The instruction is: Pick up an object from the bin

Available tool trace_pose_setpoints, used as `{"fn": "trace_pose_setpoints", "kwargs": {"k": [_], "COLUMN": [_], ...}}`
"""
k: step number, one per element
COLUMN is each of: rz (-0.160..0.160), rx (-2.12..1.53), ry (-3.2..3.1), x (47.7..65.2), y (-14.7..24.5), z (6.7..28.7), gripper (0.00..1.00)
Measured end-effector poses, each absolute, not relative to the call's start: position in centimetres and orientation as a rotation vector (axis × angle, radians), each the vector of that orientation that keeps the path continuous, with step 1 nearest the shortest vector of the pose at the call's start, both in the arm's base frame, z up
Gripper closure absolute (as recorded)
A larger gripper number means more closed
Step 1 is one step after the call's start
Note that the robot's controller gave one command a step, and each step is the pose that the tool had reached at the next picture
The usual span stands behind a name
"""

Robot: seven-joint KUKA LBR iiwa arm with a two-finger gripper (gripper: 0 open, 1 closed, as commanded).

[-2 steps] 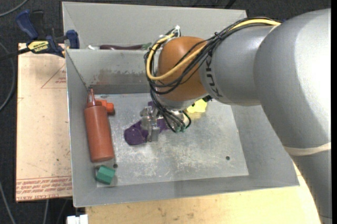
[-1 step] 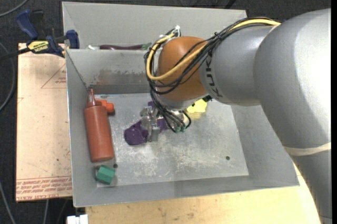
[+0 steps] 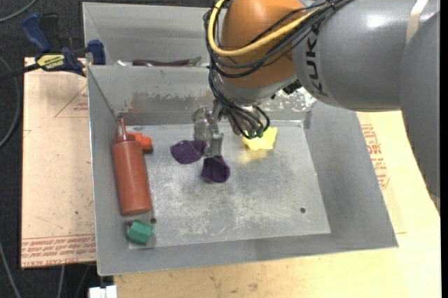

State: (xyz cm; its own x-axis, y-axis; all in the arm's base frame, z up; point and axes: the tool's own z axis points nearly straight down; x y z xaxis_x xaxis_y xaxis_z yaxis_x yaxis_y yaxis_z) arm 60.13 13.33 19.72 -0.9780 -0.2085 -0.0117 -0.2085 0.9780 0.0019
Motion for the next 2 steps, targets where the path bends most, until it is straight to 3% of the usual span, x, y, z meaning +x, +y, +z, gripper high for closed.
{"fn": "trace_pose_setpoints", "kwargs": {"k": [1,2], "rz": [0.005,0.006], "rx": [-0.328,-0.464], "ry": [3.113,3.090], "x": [60.1,62.1], "y": [13.3,13.5], "z": [19.7,33.3], "gripper": [1.00,1.00]}}
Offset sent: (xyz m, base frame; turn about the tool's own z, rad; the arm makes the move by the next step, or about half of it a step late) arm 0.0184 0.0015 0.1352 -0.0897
